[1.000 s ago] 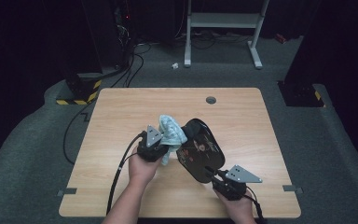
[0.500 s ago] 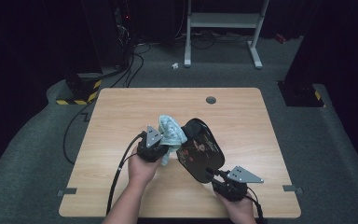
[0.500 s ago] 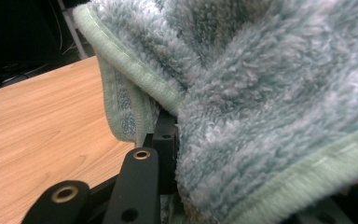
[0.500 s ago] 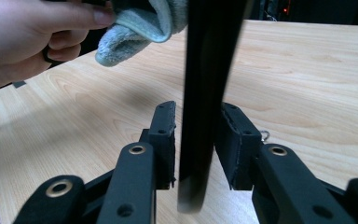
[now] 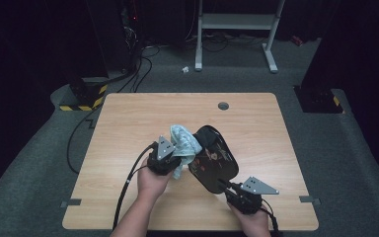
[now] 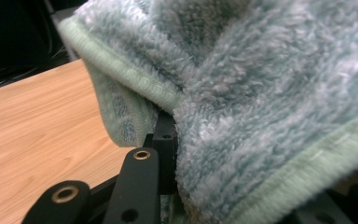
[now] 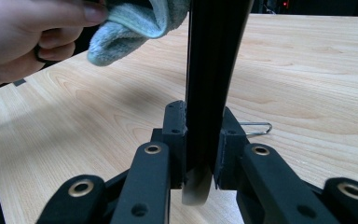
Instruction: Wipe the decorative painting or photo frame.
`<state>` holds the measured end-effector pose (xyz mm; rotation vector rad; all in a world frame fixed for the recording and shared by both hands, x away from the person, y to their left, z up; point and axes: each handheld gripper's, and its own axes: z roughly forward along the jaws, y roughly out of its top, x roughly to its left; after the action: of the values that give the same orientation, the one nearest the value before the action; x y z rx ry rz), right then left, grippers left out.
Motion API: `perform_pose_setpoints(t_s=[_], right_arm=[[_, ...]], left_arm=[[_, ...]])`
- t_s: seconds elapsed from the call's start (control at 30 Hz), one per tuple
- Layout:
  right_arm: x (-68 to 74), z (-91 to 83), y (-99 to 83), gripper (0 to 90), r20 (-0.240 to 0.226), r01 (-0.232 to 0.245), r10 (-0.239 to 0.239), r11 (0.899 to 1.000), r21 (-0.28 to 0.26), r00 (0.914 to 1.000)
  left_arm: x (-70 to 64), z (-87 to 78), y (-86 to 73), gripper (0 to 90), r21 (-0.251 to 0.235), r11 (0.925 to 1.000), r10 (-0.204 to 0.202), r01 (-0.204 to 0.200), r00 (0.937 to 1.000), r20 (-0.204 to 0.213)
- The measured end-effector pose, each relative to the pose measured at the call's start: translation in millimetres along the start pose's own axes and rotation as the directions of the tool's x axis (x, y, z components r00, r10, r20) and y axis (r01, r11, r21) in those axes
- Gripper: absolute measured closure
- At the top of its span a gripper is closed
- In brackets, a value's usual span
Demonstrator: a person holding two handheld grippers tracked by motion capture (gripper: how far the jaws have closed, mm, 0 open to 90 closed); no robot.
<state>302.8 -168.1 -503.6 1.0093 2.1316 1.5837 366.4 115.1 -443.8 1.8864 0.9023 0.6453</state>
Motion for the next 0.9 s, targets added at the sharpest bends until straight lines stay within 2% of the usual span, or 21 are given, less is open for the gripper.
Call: perform_pose_setpoints(t_s=[0.13, 0.2, 0.27, 0.33, 0.4, 0.53, 0.63, 0.83, 0.9], right_arm=[[0.1, 0.1, 0.3, 77.6, 0.000, 0.001, -0.001, 1.000, 0.001, 1.0000], [0.2, 0.1, 0.3, 77.5, 0.001, 0.001, -0.001, 1.000, 0.001, 1.0000], [0.3, 0.2, 0.5, 77.5, 0.002, 0.002, -0.002, 1.000, 0.002, 1.0000], [0.2, 0.1, 0.7, 77.5, 0.003, 0.004, -0.004, 1.000, 0.003, 1.0000], [-0.2, 0.1, 0.7, 77.5, 0.002, 0.005, -0.005, 1.000, 0.004, 1.0000], [-0.6, 0.0, 0.7, 77.5, -0.001, 0.006, -0.006, 1.000, 0.005, 1.0000], [-0.7, -0.1, 0.8, 77.5, -0.001, 0.006, -0.006, 1.000, 0.006, 1.0000], [-0.6, -0.1, 1.5, 77.4, -0.002, 0.009, -0.009, 1.000, 0.007, 1.0000], [-1.0, -0.1, 1.3, 77.4, -0.003, 0.012, -0.012, 1.000, 0.006, 0.9999]], left_arm=[[-27.6, -6.0, 3.7, 69.1, -0.018, 0.9993, 0.035, -0.034, 0.9970, 0.069], [-37.0, -7.3, 4.3, 69.1, -0.021, 0.9984, 0.055, -0.054, 0.9948, 0.085], [-52.3, -9.7, 4.7, 69.1, -0.026, 0.9965, 0.081, -0.079, 0.9900, 0.115], [-60.8, -11.5, 5.5, 69.1, -0.029, 0.9952, 0.097, -0.094, 0.9869, 0.130], [-72.9, -14.4, 7.7, 69.1, -0.036, 0.9916, 0.128, -0.124, 0.9810, 0.146], [-88.2, -18.0, 11.4, 69.1, -0.041, 0.9858, 0.167, -0.163, 0.9713, 0.169], [-91.7, -18.8, 12.0, 69.1, -0.044, 0.9849, 0.173, -0.168, 0.9686, 0.179], [-84.4, -16.6, 11.9, 69.0, -0.039, 0.9880, 0.154, -0.149, 0.9727, 0.174], [-73.5, -11.8, 10.9, 69.0, -0.025, 0.9888, 0.149, -0.147, 0.9772, 0.151]])
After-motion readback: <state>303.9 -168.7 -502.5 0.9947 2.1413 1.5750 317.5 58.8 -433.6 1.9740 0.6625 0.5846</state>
